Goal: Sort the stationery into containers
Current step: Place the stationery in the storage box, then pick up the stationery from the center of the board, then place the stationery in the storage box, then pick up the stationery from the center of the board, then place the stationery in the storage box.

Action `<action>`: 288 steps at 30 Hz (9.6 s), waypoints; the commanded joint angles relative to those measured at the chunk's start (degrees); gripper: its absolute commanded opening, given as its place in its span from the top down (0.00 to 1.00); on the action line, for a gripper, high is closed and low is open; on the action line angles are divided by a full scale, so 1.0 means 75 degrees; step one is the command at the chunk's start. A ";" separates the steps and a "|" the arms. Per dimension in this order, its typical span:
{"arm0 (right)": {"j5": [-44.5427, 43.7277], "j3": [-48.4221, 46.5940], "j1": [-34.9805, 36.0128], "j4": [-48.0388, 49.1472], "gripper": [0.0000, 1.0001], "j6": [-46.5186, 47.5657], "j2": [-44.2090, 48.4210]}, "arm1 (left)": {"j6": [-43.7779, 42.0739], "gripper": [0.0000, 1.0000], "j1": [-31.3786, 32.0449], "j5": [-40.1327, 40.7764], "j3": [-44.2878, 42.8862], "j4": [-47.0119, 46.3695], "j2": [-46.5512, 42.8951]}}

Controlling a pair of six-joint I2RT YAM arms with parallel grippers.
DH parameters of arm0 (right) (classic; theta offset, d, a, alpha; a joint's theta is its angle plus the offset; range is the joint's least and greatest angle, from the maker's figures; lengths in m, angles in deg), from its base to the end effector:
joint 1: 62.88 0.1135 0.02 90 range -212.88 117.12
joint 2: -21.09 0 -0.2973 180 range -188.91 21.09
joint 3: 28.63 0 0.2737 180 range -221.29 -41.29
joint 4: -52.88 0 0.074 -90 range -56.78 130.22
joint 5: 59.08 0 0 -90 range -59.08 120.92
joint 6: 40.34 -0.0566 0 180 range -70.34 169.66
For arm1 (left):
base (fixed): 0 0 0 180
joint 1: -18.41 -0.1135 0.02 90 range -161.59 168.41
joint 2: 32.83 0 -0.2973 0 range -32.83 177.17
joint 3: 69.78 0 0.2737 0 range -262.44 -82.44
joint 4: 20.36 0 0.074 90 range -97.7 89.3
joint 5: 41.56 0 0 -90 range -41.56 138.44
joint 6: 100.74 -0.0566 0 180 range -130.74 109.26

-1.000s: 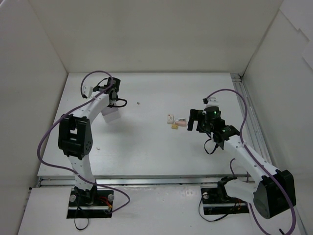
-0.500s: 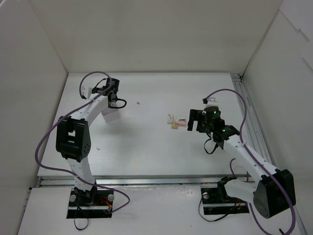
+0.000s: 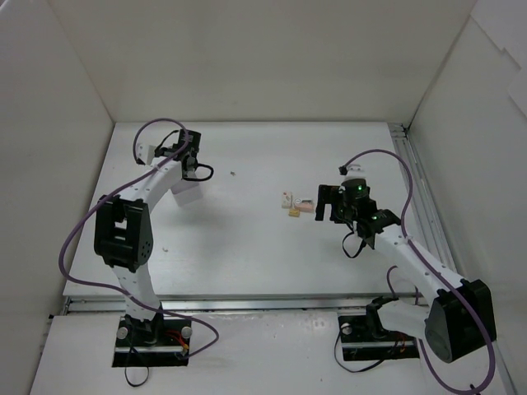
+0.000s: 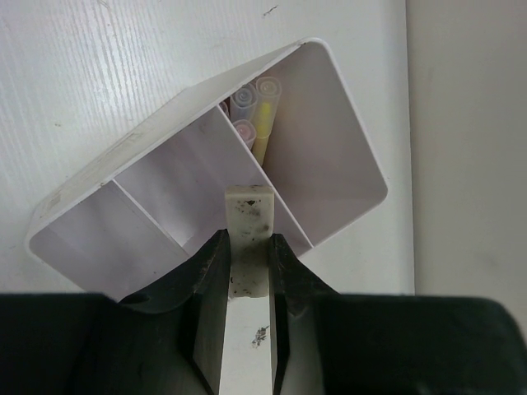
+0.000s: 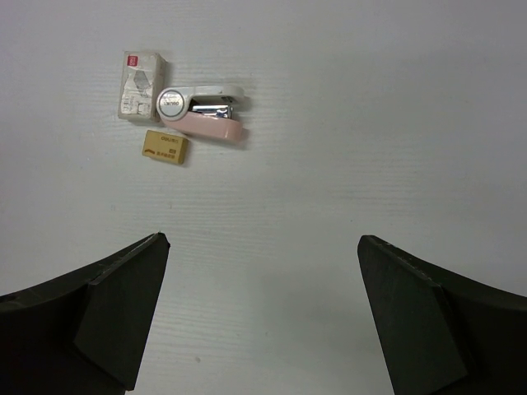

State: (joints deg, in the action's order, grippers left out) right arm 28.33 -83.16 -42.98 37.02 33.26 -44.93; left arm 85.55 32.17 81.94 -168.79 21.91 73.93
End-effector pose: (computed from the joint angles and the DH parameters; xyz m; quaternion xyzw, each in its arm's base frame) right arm 0.2673 0.0940 0.2706 -0.0143 0.8540 0.1436 0.4999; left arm 0.4492 -0.0778 0.2684 -0.6676 0.6114 -0.1130 0.4096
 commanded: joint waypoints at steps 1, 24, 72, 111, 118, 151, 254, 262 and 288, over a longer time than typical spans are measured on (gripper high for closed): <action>-0.0147 -0.0219 0.0006 0.0310 0.02 0.0089 -0.0092 | 0.0122 1.00 -0.0065 0.0350 -0.0066 -0.0420 -0.0149; 0.0017 -0.0219 -0.0005 0.0310 0.02 0.0113 -0.0162 | 0.0263 0.62 0.0145 0.0514 0.0145 -0.0302 -0.0359; -0.1728 -0.0101 -0.0532 -0.0546 0.02 -0.1071 0.0518 | -1.0578 0.00 0.4188 -0.5017 -0.4061 0.1116 0.2769; -0.2303 0.0543 -0.0568 -0.0534 0.02 -0.1457 0.2252 | -0.9663 0.57 0.4985 -0.3576 -0.4401 0.1138 0.3824; -0.2209 0.0543 -0.0567 -0.0534 0.02 -0.1446 0.2322 | -0.9616 0.76 0.4986 -0.3201 -0.4389 0.1220 0.3742; -0.2010 0.0449 -0.0614 -0.0405 0.02 -0.1258 0.2158 | -0.8421 1.00 0.0018 -0.1666 -0.1177 0.1593 -0.0443; -0.1600 0.0531 -0.0615 -0.0065 0.02 -0.1153 0.1806 | -0.6452 0.41 0.4201 -0.1759 -0.6100 0.2228 0.4855; -0.1506 0.0567 -0.0614 -0.0018 0.02 -0.1164 0.1889 | -0.6920 0.81 0.4201 -0.1350 -0.5329 0.1937 0.3756; -0.1366 0.0661 -0.0626 0.0368 0.02 -0.1106 0.1596 | -0.4953 1.00 0.0229 -0.0973 -0.1728 0.3634 -0.0056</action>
State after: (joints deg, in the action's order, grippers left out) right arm 18.76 -77.43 -47.48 36.58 24.58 -32.52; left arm 45.57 34.51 76.26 -177.18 46.65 73.43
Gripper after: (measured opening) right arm 0.979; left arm 0.290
